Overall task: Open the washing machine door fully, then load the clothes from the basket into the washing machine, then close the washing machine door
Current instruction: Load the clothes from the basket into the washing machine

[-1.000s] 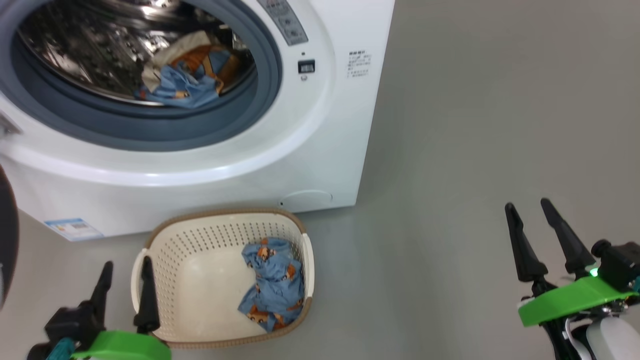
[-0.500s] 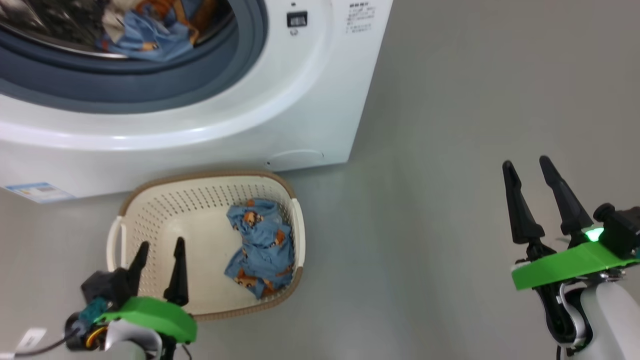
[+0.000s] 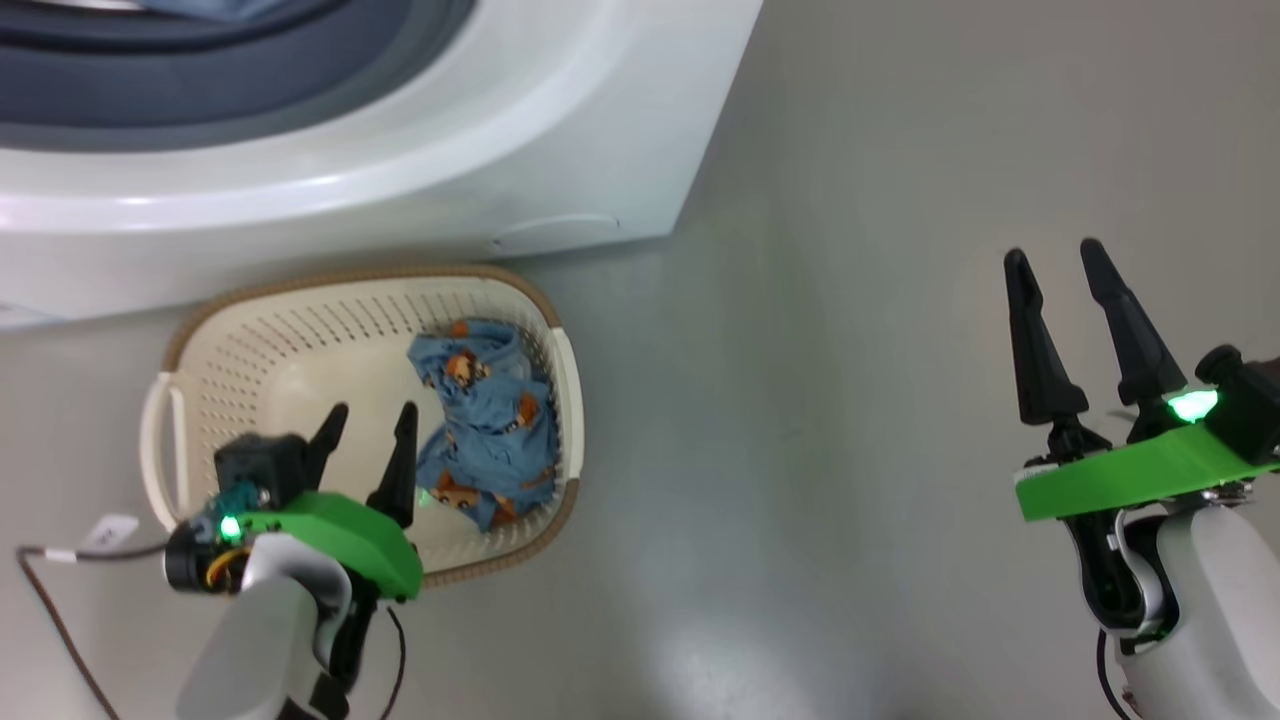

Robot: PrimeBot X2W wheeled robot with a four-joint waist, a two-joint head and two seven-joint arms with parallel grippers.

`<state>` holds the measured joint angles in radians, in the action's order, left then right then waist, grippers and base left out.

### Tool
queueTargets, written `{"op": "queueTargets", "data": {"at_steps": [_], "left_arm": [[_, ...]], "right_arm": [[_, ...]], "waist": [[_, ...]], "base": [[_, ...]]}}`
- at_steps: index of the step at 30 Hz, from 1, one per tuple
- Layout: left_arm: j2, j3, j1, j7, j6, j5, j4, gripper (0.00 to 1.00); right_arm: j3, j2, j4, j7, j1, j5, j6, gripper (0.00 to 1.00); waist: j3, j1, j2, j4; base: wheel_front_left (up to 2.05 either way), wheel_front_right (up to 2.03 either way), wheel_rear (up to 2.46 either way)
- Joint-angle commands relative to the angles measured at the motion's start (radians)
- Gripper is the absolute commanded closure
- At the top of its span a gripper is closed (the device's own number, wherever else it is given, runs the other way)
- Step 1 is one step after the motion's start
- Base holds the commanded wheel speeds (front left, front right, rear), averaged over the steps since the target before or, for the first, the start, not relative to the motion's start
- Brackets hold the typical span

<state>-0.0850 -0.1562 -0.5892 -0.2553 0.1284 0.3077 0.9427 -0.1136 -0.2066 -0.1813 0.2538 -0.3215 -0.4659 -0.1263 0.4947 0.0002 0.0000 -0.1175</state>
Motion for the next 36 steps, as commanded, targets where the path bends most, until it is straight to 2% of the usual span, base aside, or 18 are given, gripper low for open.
{"op": "queueTargets", "data": {"at_steps": [1, 17, 23, 30, 36], "left_arm": [[-0.036, 0.008, -0.025, -0.006, 0.002, 0.012, 0.01, 0.0], [-0.095, -0.158, -0.207, 0.007, 0.002, 0.103, 0.227, 0.0], [-0.115, -0.218, -0.251, 0.06, 0.002, 0.152, 0.245, 0.0], [-0.175, -0.289, -0.301, 0.155, 0.002, 0.245, 0.251, 0.0], [-0.206, -0.328, -0.338, 0.185, 0.002, 0.304, 0.242, 0.0]], "right_arm": [[-0.013, -0.003, 0.026, 0.008, -0.012, 0.001, -0.004, 0.0], [-0.05, 0.053, 0.033, 0.008, -0.089, -0.012, -0.004, 0.0], [-0.057, 0.066, 0.035, 0.008, -0.106, -0.015, -0.004, 0.0], [-0.073, 0.089, 0.034, 0.008, -0.122, -0.024, -0.004, 0.0], [-0.07, 0.101, 0.036, 0.008, -0.128, -0.026, -0.004, 0.0]], "waist": [[0.055, -0.0002, 0.0, -0.018], [0.198, -0.0002, 0.0, -0.111], [0.234, -0.0002, 0.0, -0.135], [0.279, -0.0002, 0.0, -0.174], [0.313, -0.0002, 0.0, -0.187]], "base": [[0.0, 0.0, 0.0], [0.0, 0.0, 0.0], [0.0, 0.0, 0.0], [0.0, 0.0, 0.0], [0.0, 0.0, 0.0]]}}
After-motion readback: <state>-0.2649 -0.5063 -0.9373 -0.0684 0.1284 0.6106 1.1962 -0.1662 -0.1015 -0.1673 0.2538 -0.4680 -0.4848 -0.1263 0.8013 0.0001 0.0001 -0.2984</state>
